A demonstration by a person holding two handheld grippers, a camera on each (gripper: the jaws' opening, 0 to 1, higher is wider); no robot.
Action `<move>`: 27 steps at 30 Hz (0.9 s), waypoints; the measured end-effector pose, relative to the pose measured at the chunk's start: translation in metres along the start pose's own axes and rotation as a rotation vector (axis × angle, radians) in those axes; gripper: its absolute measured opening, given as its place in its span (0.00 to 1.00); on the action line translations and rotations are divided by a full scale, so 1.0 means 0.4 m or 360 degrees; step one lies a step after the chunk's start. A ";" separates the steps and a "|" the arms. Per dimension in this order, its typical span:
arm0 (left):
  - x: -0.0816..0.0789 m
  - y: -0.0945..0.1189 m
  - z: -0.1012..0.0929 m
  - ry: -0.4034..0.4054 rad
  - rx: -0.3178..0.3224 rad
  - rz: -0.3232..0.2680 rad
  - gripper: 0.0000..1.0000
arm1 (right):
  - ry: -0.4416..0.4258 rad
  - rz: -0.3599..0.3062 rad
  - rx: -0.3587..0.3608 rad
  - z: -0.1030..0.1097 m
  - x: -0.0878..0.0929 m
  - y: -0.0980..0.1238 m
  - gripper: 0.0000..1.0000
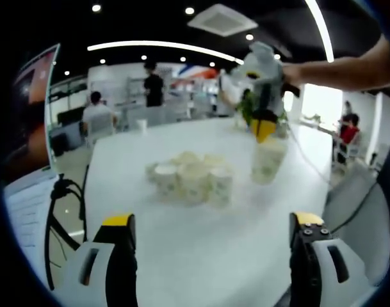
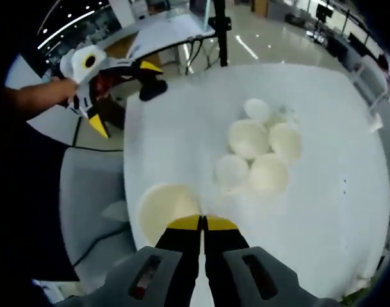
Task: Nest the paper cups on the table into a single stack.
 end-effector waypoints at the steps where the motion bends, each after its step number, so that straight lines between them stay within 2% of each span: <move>1: 0.000 0.000 0.000 -0.0001 0.0000 0.0001 0.98 | 0.0000 0.0002 -0.0005 0.005 -0.002 -0.001 0.00; 11: 0.006 0.003 -0.003 -0.0002 0.0004 0.0012 0.98 | 0.0065 0.0013 -0.0041 0.045 -0.016 -0.012 0.00; 27: 0.022 -0.001 -0.015 -0.0002 0.0015 0.0030 0.98 | 0.0092 -0.0021 -0.0073 0.114 -0.007 -0.020 0.00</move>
Point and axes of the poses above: the point that each gripper's makers call its tool centre point, and the gripper's own axes: y roughly backward along the fingers, z roughly to its left, x roughly out of its underside, the point moved 4 cm from there along y, roughly backward along the fingers, and after that the axes turned 7 degrees about -z, right-handed, at the moved point
